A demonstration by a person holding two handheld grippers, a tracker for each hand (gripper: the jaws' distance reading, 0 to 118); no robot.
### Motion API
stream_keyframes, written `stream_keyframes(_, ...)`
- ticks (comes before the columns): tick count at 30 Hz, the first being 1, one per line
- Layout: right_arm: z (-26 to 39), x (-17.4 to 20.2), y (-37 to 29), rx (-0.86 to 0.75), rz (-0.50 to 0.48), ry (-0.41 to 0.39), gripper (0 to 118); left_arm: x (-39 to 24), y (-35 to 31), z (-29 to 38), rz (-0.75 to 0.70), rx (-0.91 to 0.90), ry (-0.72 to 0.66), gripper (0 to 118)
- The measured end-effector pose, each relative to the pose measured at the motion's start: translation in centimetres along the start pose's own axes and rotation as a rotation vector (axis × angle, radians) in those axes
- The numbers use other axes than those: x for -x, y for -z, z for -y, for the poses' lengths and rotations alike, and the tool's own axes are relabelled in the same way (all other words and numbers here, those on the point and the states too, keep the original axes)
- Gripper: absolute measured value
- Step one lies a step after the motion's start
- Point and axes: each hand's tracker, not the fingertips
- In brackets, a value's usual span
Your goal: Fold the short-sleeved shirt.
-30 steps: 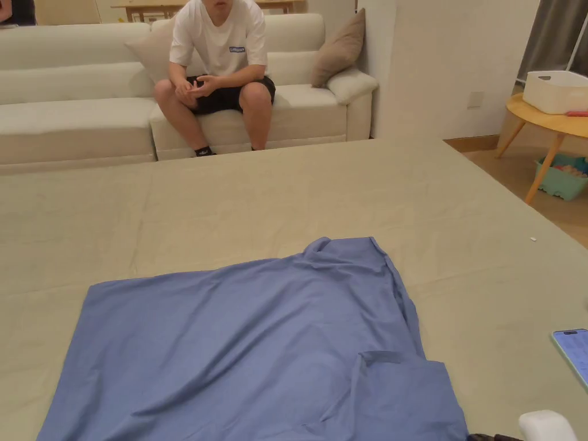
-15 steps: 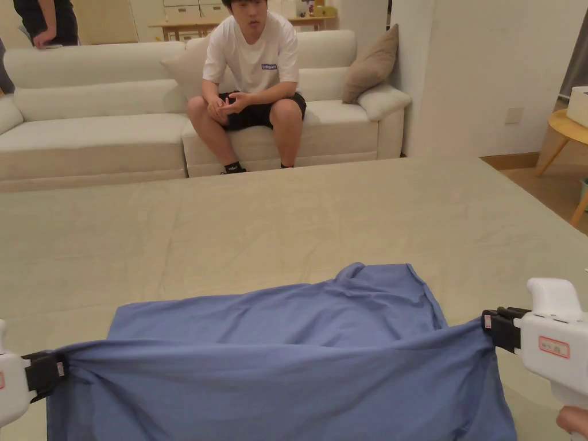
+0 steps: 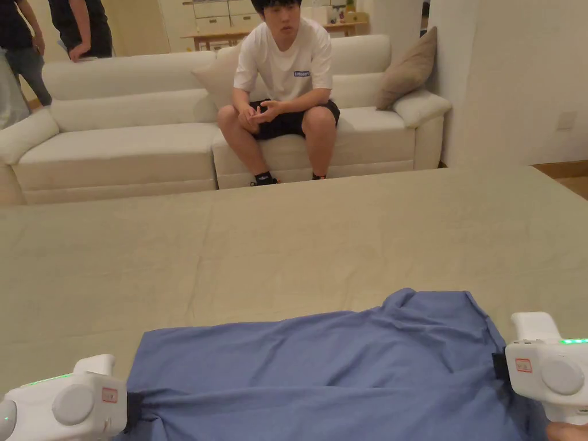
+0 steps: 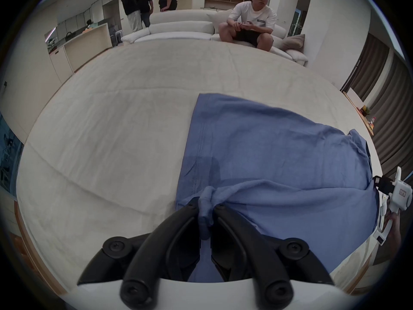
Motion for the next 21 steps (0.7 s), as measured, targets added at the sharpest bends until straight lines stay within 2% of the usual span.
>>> stream_keyframes(3,0.3,-0.4,0.4,0.020,-0.001,0.013,4,0.5,0.9,0.4,0.005,0.014,-0.010,5)
stream_keyframes(5,0.2,-0.2,-0.1,0.025,-0.005,-0.008,4,0.5,1.0,0.6,0.006,0.016,-0.002,5)
stream_keyframes(6,0.1,-0.1,-0.5,0.025,0.003,-0.027,7,0.5,0.9,0.5,0.007,0.017,0.004,10)
stream_keyframes(7,-0.1,-0.3,-1.3,0.006,0.005,-0.034,34,0.6,0.5,0.3,0.009,0.013,0.002,31)
stream_keyframes(8,-0.4,-0.6,-2.2,-0.014,0.002,-0.023,60,0.6,-0.3,0.2,-0.005,-0.012,-0.031,65)
stream_keyframes(9,-1.0,-1.1,-3.5,-0.053,-0.030,0.020,85,0.8,-1.5,0.0,-0.009,-0.033,-0.057,97)
stream_keyframes(10,-1.4,-1.8,-5.4,-0.124,-0.061,0.079,98,1.1,-3.4,0.0,0.067,-0.111,-0.077,110)
stream_keyframes(11,-1.8,-2.6,-8.0,-0.203,-0.114,0.122,98,1.4,-6.2,-0.2,0.082,-0.197,-0.090,110)
stream_keyframes(13,-1.9,-3.5,-13.5,-0.363,-0.151,0.201,99,1.4,-11.6,0.4,0.084,-0.355,-0.098,110)
stream_keyframes(16,0.2,-4.4,-21.0,-0.548,-0.221,0.247,112,2.4,-18.3,2.6,0.100,-0.532,-0.038,110)
stream_keyframes(17,0.7,-4.6,-22.5,-0.550,-0.203,0.246,110,2.4,-19.8,3.4,0.082,-0.538,-0.019,108)
stream_keyframes(18,1.3,-4.7,-23.8,-0.515,-0.199,0.236,107,2.5,-20.4,4.1,0.072,-0.466,-0.005,101)
stream_keyframes(19,2.1,-4.7,-24.7,-0.489,-0.206,0.225,97,2.5,-20.9,5.3,0.095,-0.405,0.006,64)
stream_keyframes(20,3.0,-4.6,-25.5,-0.488,-0.208,0.212,80,2.8,-21.1,6.2,0.127,-0.420,0.005,13)
stream_keyframes(21,3.8,-4.3,-26.0,-0.492,-0.210,0.184,49,3.1,-21.0,7.0,0.155,-0.406,0.000,0)
